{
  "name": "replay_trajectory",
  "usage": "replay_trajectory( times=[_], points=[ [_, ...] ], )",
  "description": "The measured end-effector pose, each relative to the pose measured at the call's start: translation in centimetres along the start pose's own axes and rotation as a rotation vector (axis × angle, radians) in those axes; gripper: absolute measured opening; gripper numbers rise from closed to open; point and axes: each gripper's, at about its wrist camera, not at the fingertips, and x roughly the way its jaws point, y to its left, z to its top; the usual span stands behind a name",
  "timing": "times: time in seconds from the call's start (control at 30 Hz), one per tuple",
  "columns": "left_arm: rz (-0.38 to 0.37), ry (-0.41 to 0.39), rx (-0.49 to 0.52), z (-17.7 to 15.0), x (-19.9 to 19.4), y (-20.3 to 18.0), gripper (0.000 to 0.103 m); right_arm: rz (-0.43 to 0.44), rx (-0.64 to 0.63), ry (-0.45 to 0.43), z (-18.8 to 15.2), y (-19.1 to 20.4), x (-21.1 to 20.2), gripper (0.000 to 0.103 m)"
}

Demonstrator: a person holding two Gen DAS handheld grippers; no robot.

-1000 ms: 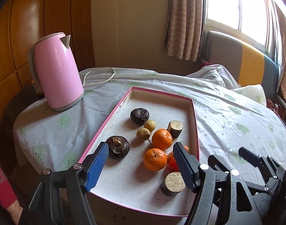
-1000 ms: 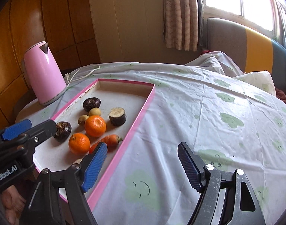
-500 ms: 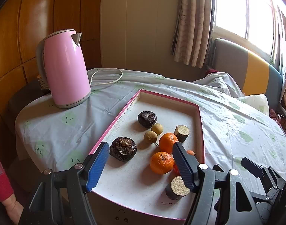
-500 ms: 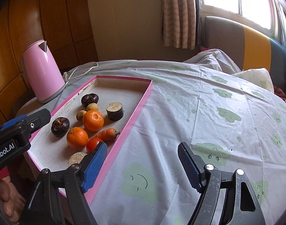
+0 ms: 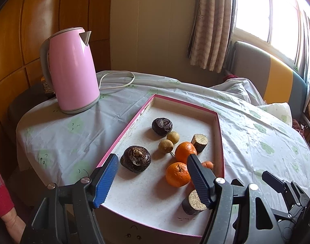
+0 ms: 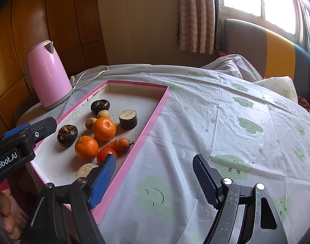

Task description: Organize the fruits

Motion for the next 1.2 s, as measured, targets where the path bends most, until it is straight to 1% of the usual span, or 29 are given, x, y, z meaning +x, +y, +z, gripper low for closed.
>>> replay_trajectory(
  times=[1.2],
  points=[
    [0.002,-0.012,0.014,0.32,-0.67,-0.04,0.071,-0.001,-0.006,-0.009,0.03,0.14,-0.19,0.079]
  ],
)
